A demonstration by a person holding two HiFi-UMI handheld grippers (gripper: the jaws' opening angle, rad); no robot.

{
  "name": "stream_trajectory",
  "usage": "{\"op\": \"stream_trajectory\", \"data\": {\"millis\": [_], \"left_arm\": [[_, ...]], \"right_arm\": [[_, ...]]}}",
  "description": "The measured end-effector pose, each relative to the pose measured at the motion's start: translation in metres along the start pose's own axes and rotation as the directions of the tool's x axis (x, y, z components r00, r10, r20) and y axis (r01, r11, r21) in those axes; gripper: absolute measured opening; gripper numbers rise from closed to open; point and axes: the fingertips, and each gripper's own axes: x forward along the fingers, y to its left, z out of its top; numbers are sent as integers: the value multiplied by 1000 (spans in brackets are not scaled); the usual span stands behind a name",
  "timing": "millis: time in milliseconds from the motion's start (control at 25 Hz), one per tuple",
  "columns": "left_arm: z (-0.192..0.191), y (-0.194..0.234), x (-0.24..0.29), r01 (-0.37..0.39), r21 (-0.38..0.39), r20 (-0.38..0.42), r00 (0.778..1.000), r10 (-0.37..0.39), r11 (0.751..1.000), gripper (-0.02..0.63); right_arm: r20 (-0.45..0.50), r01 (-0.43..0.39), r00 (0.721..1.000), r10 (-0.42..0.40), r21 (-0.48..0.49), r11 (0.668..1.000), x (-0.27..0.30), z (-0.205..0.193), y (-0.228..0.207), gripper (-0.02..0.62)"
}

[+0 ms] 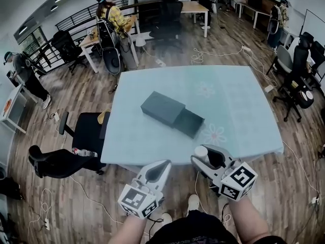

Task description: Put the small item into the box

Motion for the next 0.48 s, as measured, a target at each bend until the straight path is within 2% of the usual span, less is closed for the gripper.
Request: {"op": "stream_trajectory", "data": {"millis": [480], "left_arm": [[4,5,38,-61,-17,12,998,61,998,34]], "right_arm": [[-20,-69,997,68,-9,998,8,14,-39,195]]}}
